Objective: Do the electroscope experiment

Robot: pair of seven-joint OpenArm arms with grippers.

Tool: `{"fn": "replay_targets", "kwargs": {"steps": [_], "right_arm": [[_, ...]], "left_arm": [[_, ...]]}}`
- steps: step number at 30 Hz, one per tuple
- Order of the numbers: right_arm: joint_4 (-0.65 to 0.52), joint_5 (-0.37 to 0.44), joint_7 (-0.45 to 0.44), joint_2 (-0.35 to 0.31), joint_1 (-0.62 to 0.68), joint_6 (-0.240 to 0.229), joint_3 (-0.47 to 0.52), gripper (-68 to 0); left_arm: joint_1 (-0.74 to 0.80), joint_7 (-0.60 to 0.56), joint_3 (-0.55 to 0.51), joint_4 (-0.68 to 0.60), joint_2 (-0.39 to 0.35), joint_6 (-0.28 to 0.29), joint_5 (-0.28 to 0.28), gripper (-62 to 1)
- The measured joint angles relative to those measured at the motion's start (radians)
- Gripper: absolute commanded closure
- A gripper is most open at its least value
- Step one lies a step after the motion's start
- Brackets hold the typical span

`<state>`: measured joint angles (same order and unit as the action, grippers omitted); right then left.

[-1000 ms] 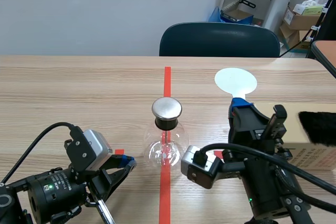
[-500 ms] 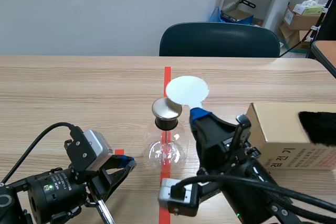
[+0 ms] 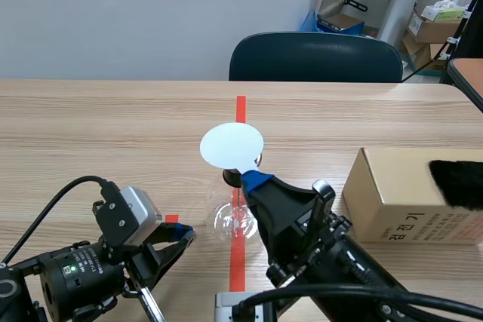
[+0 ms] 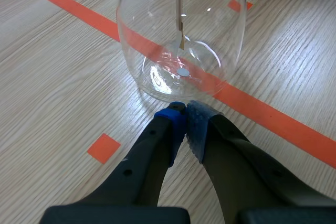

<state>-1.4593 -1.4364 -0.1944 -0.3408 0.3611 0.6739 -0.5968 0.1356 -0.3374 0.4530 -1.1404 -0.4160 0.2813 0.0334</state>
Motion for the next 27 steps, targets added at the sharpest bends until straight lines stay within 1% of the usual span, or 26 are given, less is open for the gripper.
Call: {"fn": "replay_targets", "kwargs": {"steps": [10, 12, 17, 20, 27], "right_arm": [[0.0, 0.0, 0.002, 0.0, 0.0, -0.001, 0.0, -0.7], [0.0, 0.0, 0.019, 0.0, 0.0, -0.001, 0.0, -0.7], [0.0, 0.0, 0.116, 0.0, 0.0, -0.001, 0.0, -0.7], [0.0, 0.0, 0.193, 0.0, 0.0, -0.001, 0.0, -0.7], [0.0, 0.0, 0.407, 0.0, 0.0, -0.001, 0.0, -0.7]], "left_arm": [[0.0, 0.0, 0.0, 0.0, 0.0, 0.0, 0.0, -4.2], [0.0, 0.0, 0.0, 0.0, 0.0, 0.0, 0.0, -4.2], [0.0, 0.0, 0.0, 0.0, 0.0, 0.0, 0.0, -4.2], [0.0, 0.0, 0.0, 0.0, 0.0, 0.0, 0.0, -4.2], [0.0, 0.0, 0.0, 0.0, 0.0, 0.0, 0.0, -4.2]]}}
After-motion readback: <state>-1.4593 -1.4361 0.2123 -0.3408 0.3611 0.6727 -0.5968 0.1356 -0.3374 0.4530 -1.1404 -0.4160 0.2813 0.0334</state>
